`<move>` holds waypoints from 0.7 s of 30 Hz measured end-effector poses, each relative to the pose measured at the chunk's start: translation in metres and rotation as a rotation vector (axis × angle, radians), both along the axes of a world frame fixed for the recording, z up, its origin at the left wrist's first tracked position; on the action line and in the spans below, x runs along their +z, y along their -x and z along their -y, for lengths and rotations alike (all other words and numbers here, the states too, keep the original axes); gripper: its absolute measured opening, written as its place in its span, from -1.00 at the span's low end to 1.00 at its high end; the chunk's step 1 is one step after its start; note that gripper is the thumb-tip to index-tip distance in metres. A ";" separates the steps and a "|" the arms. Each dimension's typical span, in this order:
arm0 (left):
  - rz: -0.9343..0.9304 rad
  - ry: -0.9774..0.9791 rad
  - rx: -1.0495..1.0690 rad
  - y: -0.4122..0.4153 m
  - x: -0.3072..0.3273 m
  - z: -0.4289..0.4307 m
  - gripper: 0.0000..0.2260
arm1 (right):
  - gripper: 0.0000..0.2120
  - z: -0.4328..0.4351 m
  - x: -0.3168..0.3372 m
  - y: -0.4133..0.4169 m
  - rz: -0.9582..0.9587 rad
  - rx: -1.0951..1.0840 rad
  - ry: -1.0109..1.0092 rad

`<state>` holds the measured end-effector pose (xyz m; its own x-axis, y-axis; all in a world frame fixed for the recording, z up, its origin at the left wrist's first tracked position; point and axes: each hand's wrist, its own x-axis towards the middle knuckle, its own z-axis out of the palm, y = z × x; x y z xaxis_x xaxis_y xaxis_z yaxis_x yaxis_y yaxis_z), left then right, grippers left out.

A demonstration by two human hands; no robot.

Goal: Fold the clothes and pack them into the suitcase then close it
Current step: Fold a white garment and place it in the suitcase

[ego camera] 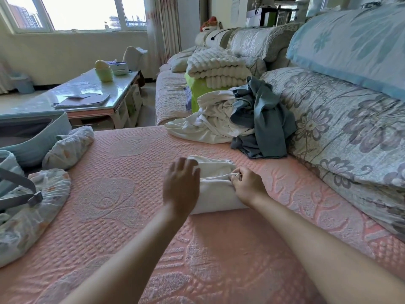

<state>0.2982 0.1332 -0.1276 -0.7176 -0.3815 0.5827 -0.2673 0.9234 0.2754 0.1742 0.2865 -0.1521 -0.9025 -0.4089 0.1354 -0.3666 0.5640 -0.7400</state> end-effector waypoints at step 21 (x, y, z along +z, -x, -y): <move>0.221 0.212 -0.439 -0.005 -0.055 0.043 -0.29 | -0.17 -0.012 -0.011 0.005 -0.292 0.505 -0.566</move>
